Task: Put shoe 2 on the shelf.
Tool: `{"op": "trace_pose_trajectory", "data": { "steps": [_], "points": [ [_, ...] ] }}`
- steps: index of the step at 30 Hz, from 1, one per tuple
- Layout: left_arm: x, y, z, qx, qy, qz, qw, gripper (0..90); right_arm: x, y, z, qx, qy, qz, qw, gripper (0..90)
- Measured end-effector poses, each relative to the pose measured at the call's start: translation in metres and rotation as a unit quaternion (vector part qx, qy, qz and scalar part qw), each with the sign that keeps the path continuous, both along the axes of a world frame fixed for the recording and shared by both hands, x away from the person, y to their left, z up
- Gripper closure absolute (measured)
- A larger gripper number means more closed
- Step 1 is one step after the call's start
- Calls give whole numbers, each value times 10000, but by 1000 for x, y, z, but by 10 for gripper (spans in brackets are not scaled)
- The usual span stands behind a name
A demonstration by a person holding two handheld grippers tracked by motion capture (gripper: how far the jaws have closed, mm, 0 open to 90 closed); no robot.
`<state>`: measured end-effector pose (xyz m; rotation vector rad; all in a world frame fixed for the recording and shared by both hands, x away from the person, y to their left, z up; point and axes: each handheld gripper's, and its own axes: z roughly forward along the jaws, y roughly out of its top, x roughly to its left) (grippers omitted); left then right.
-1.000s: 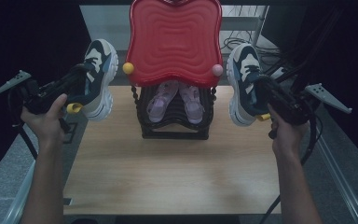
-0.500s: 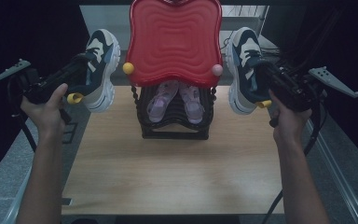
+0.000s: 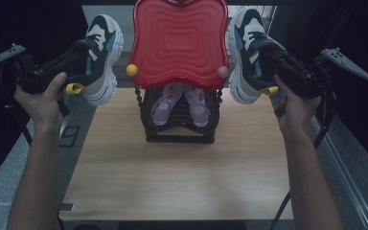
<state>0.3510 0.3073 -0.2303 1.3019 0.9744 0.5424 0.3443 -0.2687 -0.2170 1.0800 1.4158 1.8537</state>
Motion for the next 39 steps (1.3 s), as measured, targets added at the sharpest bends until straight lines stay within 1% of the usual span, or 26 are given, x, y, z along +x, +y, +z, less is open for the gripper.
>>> {"op": "trace_pose_trajectory", "data": {
  "steps": [3,6,9,13,16,17,18,19,23,26,30,32,33,34,36,39],
  "points": [
    [2,-6,5,35,-46,-45,10000,679,4,5,4,-2,46,51,10000,700],
    [4,-12,10,-6,-97,-129,9999,680,7,11,8,-64,86,43,9999,700],
    [5,-19,16,38,-136,-160,9998,680,9,17,12,-79,98,105,9999,699],
    [5,-26,22,48,-162,-226,9996,680,10,24,18,-129,85,171,9997,699],
    [6,-31,27,52,-164,-272,9995,680,11,29,22,-155,123,230,9995,699],
    [7,-33,29,69,-175,-267,9995,680,11,32,23,-151,147,251,9995,699],
    [7,-36,30,97,-186,-260,9994,680,12,33,24,-199,165,261,9993,698],
    [7,-38,32,127,-207,-260,9994,680,12,36,25,-189,151,277,9993,698],
    [9,-49,38,236,-246,-315,9989,680,13,48,30,-321,151,303,9989,699],
    [12,-58,42,263,-242,-371,9987,680,15,58,34,-413,144,355,9984,699],
    [18,-69,45,233,-207,-465,9984,681,18,73,39,-485,107,423,9979,699],
    [21,-75,47,266,-205,-464,9984,680,20,80,41,-545,104,477,9973,699],
    [23,-77,49,282,-214,-456,9983,680,21,85,42,-530,97,506,9973,699],
    [24,-79,50,269,-215,-463,9983,680,23,88,42,-573,75,510,9970,699],
    [27,-82,51,250,-209,-491,9983,680,27,95,44,-570,130,518,9969,699],
    [35,-86,52,222,-132,-501,9984,681,36,103,44,-581,185,548,9966,699]
  ]
}}
